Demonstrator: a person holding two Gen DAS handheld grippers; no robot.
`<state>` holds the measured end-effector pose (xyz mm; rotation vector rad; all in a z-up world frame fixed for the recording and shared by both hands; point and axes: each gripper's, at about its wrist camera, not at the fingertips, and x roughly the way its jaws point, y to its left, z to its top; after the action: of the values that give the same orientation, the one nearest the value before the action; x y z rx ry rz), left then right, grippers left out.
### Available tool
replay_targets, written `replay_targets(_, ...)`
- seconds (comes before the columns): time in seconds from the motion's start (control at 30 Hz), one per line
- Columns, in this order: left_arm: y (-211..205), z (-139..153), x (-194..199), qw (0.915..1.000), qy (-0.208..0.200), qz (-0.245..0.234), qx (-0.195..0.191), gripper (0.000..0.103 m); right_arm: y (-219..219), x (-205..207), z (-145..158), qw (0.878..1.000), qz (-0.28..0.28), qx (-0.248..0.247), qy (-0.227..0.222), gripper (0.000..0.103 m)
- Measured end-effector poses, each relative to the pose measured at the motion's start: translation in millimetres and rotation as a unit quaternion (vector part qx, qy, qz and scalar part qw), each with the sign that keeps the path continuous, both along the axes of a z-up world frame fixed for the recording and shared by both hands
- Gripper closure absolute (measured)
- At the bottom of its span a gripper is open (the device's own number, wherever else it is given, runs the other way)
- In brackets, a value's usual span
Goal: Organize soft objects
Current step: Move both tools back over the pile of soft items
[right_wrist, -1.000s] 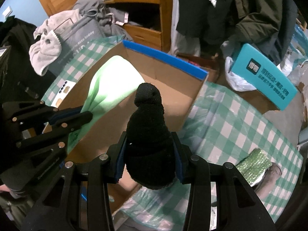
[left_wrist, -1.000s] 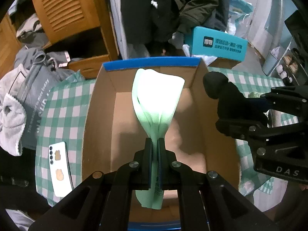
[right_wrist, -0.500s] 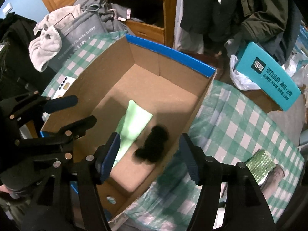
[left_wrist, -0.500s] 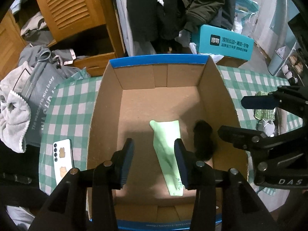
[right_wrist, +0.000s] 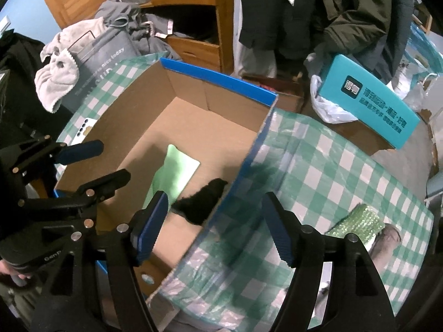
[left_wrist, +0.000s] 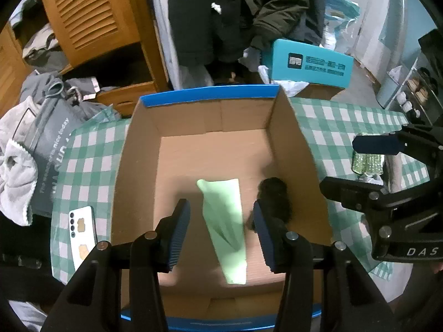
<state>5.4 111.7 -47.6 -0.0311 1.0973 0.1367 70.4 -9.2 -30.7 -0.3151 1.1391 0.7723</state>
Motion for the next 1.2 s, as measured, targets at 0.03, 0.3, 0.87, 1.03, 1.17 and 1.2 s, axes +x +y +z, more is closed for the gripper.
replay_targets(0.03,-3,0,1,1.0000,0.000,-0.003,0.001,0.054,-3,0,0,1.000,-0.002,-0.001,-0.001,0.031)
replay_targets(0.3,-27,0,9,0.9995,0.000,-0.029,0.008,0.051,-30,4,-1,1.000,-0.024,-0.005,-0.004,0.030)
replay_targets(0.87,-83,-8,31,0.9968,0.014,-0.078,0.011,0.046,-118,30,-20,0.992,-0.126,-0.016,0.018,0.028)
replay_targets(1.03,-102,-11,41,0.9954,0.020,-0.093,0.009,0.046,-149,35,-26,0.987,-0.158,-0.018,0.018,0.027)
replay_targets(1.17,-117,-13,50,0.9940,0.022,-0.107,0.008,0.041,-173,40,-36,0.982,-0.183,-0.024,0.025,0.027)
replay_targets(1.2,-122,-14,52,0.9935,0.022,-0.111,0.010,0.040,-179,41,-39,0.981,-0.190,-0.025,0.029,0.027)
